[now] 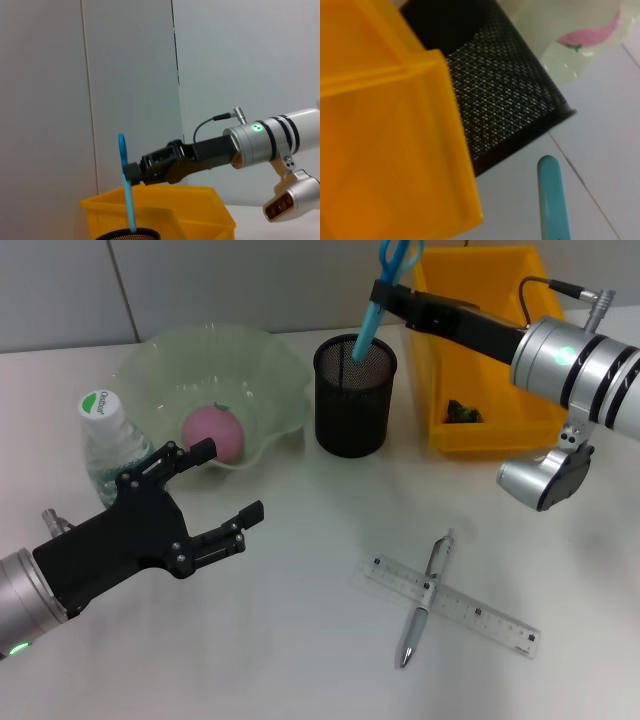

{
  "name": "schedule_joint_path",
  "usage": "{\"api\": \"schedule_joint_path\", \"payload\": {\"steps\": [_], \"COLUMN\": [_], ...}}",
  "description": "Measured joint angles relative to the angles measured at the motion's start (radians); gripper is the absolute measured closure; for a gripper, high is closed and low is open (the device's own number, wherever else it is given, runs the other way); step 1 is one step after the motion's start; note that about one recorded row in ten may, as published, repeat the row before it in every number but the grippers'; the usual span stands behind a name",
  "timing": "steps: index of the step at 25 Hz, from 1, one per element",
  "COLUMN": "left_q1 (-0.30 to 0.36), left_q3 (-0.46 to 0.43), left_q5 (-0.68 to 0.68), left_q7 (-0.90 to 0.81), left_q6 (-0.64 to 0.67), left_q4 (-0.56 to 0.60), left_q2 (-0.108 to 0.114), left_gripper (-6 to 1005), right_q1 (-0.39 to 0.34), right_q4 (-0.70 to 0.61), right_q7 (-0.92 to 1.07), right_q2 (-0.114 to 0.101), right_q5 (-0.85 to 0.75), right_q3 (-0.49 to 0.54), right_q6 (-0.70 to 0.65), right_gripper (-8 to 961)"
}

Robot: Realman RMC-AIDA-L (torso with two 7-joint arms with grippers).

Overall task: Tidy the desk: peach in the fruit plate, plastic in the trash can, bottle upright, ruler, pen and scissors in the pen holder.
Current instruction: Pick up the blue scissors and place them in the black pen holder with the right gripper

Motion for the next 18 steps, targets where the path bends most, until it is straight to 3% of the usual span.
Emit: {"api": "schedule_joint_path", "payload": {"steps": [6, 18], "left_q1": [-0.012, -0.025], "left_q3": [0.001, 0.001], "left_q5": [-0.02, -0.054], "left_q7": [0.062, 0.136], "left_q6": [0.0, -0.001], "left_q4": [-0.034, -0.073], "left_q2": [0.0, 0.0], "left_gripper": [137, 137], "right_q1": [0.02, 0.044], "right_q4": [0.036, 0.054], "right_q7": [-0.114, -0.161], "right_q2": [0.003, 0.004], "right_q5": [0.001, -0.004], "right_q3": [0.0, -0.014], "right_q6": [0.0, 0.037], "right_gripper": [625, 608]}}
